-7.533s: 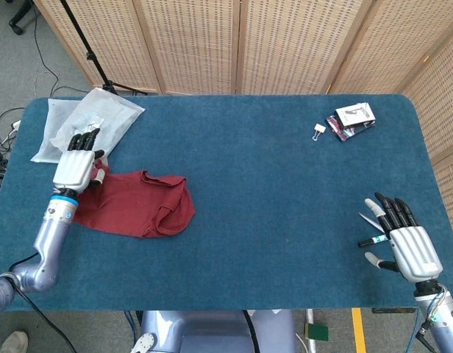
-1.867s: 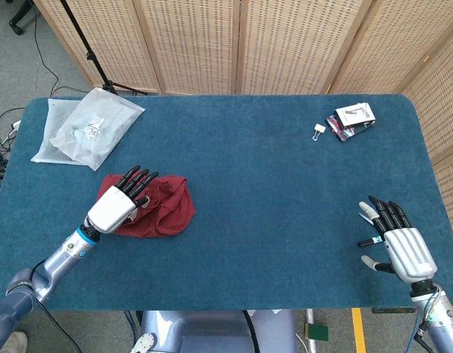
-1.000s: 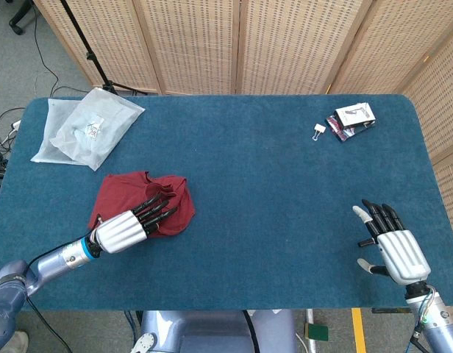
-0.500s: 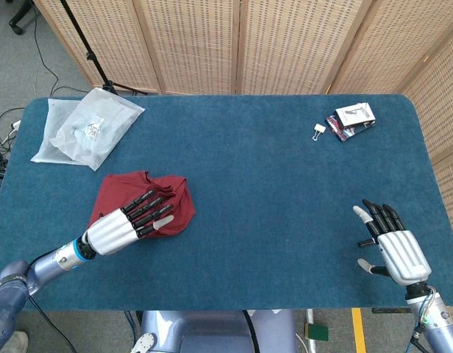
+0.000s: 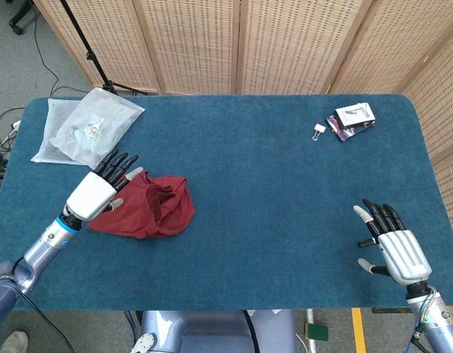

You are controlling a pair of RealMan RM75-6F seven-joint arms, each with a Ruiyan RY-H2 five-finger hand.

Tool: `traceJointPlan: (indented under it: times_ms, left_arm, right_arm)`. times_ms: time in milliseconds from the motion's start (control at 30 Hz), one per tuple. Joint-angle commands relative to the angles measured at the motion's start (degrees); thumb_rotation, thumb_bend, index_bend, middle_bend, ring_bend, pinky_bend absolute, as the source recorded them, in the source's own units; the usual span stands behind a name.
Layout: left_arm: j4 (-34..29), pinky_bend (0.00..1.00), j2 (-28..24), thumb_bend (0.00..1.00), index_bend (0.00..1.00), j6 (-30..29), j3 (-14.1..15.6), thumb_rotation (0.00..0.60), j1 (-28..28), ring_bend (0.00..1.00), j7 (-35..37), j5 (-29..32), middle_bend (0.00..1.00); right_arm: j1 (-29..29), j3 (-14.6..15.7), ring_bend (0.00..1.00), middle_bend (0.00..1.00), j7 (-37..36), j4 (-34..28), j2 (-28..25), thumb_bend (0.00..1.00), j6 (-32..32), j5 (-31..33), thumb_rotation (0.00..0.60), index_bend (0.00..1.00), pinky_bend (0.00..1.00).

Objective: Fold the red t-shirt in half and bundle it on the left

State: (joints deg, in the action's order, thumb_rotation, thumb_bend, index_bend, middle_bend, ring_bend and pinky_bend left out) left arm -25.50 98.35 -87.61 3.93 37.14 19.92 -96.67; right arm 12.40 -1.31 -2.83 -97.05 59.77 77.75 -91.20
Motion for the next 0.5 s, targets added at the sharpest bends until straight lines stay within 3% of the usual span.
traceJointPlan:
  times_ms: [33,500]
  left_arm:
    - [2.56,0.00,2.07,0.02,0.00,4.84,-1.19,0.600,0.92,0.00,0.10,2.04,0.00]
    - [3.20,0.00,7.53,0.03,0.00,10.68,-2.23,0.600,5.00,0.00,-4.20,2.53,0.00]
  right_arm:
    - [0.10,-0.05,0.00,0.00,-0.02,0.05,0.01,0.00,-0.18,0.13,0.600,0.00,0.00]
    - [0.21,-0.24,0.00,0.00,-0.67,0.27,-0.07,0.00,-0.30,0.48,0.600,0.00,0.00]
